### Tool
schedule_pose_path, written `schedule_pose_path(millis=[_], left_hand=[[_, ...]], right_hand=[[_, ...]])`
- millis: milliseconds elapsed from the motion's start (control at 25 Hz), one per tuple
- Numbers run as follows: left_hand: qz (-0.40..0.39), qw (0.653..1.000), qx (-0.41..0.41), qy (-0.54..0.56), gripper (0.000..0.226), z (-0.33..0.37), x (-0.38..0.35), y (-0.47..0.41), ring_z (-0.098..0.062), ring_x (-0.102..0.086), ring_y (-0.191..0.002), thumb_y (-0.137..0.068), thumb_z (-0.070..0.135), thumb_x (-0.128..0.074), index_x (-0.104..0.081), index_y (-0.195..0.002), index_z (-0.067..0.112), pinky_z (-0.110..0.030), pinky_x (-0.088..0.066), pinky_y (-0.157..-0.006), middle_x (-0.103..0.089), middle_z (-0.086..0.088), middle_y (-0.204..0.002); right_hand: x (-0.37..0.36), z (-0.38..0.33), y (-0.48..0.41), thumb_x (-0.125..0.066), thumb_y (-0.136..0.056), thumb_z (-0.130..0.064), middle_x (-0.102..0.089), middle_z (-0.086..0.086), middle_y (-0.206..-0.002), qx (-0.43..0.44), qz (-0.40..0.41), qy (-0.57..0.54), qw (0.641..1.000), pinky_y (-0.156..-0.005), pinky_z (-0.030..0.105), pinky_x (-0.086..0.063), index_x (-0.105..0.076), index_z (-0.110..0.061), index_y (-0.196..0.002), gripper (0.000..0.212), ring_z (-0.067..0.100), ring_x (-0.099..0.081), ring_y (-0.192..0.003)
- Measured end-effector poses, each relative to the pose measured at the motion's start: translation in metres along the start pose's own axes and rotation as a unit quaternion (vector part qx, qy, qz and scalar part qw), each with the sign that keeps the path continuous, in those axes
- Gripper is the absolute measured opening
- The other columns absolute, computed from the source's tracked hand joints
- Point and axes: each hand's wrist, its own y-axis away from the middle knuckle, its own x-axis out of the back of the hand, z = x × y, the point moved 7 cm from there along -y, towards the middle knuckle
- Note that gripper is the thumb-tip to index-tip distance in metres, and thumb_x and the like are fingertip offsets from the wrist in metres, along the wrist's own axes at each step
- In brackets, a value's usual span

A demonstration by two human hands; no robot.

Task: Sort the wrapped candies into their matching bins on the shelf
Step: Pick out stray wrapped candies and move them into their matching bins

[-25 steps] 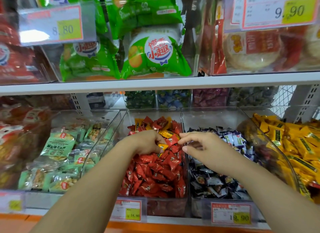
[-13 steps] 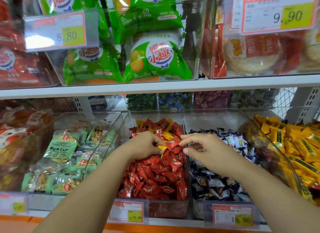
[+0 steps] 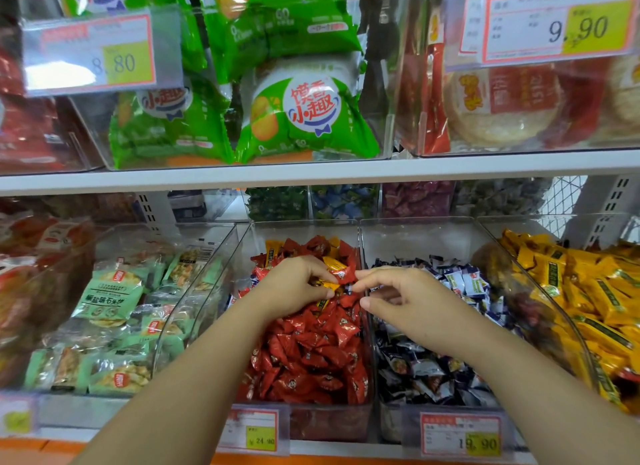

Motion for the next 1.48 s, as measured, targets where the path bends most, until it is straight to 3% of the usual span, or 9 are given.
schedule_pose_path(millis=[160, 480, 680, 800, 920, 1000, 1120, 1280, 1480], left_hand=[[0.042, 0.997, -0.012, 0.07, 0.014, 0.002, 0.012, 0.01, -0.003, -0.057, -0.098, -0.08, 0.021, -0.073, -0.073, -0.093, 0.024, -0.005, -0.038, -0.084, -0.062, 0.008, -0.106], [0.12, 0.987, 0.018, 0.107, 0.01, 0.0, 0.039, 0.04, -0.014, -0.062, -0.08, -0.077, 0.022, -0.074, -0.068, -0.071, 0.025, -0.025, -0.048, -0.075, -0.067, 0.006, -0.087], [0.185, 0.979, 0.042, 0.08, 0.015, 0.004, 0.073, 0.062, 0.004, -0.054, -0.057, -0.077, 0.025, -0.074, -0.063, -0.067, 0.026, -0.007, -0.039, -0.052, -0.066, 0.006, -0.072], [0.236, 0.968, 0.02, 0.085, 0.014, 0.019, 0.089, 0.079, 0.0, -0.057, -0.057, -0.077, 0.024, -0.073, -0.063, -0.068, 0.026, -0.011, -0.042, -0.053, -0.066, 0.009, -0.07], [0.236, 0.96, -0.018, 0.152, 0.01, 0.048, 0.088, 0.088, 0.004, -0.059, -0.063, -0.077, 0.02, -0.073, -0.066, -0.071, 0.021, -0.009, -0.043, -0.06, -0.066, 0.012, -0.074], [0.217, 0.953, -0.044, 0.205, 0.01, 0.071, 0.08, 0.088, -0.008, -0.061, -0.068, -0.078, 0.021, -0.074, -0.066, -0.072, 0.019, -0.022, -0.048, -0.066, -0.067, 0.009, -0.075], [0.211, 0.931, -0.06, 0.293, 0.012, 0.101, 0.066, 0.081, -0.033, -0.061, -0.079, -0.078, 0.023, -0.073, -0.064, -0.071, 0.02, -0.042, -0.05, -0.077, -0.068, -0.009, -0.083], [0.184, 0.917, -0.07, 0.345, 0.013, 0.129, 0.046, 0.065, -0.013, -0.061, -0.072, -0.081, 0.013, -0.069, -0.062, -0.074, 0.021, -0.035, -0.052, -0.073, -0.067, 0.008, -0.075], [0.143, 0.953, -0.06, 0.261, 0.006, 0.154, 0.018, 0.044, -0.009, -0.061, -0.073, -0.087, 0.023, -0.062, -0.062, -0.085, 0.029, -0.026, -0.048, -0.072, -0.068, 0.007, -0.099]], right_hand=[[0.0, 0.0, -0.001, -0.059, -0.089, -0.027, -0.048, -0.021, -0.134, 0.0, -0.001, 0.0, 1.0, -0.093, 0.021, -0.046, -0.065, -0.032, -0.109, 0.021, -0.004, -0.057, -0.101], [0.0, -0.004, 0.001, -0.058, -0.09, -0.026, -0.047, -0.016, -0.137, 0.001, -0.006, 0.01, 1.0, -0.096, 0.025, -0.046, -0.065, -0.031, -0.108, 0.02, 0.0, -0.057, -0.103], [-0.001, -0.005, 0.004, -0.057, -0.091, -0.027, -0.046, -0.016, -0.138, 0.009, -0.006, 0.03, 0.999, -0.1, 0.022, -0.04, -0.064, -0.032, -0.11, 0.021, 0.001, -0.051, -0.114], [0.004, -0.015, 0.009, -0.058, -0.09, -0.031, -0.049, -0.017, -0.133, 0.031, 0.027, 0.056, 0.998, -0.097, 0.015, -0.03, -0.057, -0.034, -0.121, 0.031, -0.001, -0.044, -0.121], [0.012, -0.035, 0.017, -0.066, -0.082, -0.04, -0.038, -0.026, -0.134, 0.07, 0.077, 0.014, 0.994, -0.099, 0.017, -0.028, -0.036, -0.044, -0.135, 0.062, -0.006, -0.035, -0.122], [0.016, -0.045, 0.025, -0.071, -0.076, -0.041, -0.032, -0.031, -0.13, 0.09, 0.105, -0.021, 0.99, -0.098, 0.017, -0.031, -0.026, -0.05, -0.136, 0.075, -0.009, -0.032, -0.121], [0.03, -0.049, 0.04, -0.074, -0.076, -0.03, -0.045, -0.025, -0.121, 0.119, 0.183, -0.043, 0.975, -0.084, 0.01, -0.039, -0.038, -0.05, -0.121, 0.061, -0.009, -0.046, -0.105], [0.057, -0.034, 0.06, -0.075, -0.076, -0.023, -0.055, -0.023, -0.108, 0.112, 0.228, -0.049, 0.966, -0.079, 0.004, -0.04, -0.053, -0.042, -0.112, 0.047, -0.007, -0.053, -0.096], [0.106, 0.027, 0.082, -0.075, -0.077, -0.024, -0.053, -0.015, -0.107, 0.04, 0.284, 0.075, 0.955, -0.076, 0.006, -0.034, -0.057, -0.028, -0.118, 0.045, 0.002, -0.047, -0.096]])
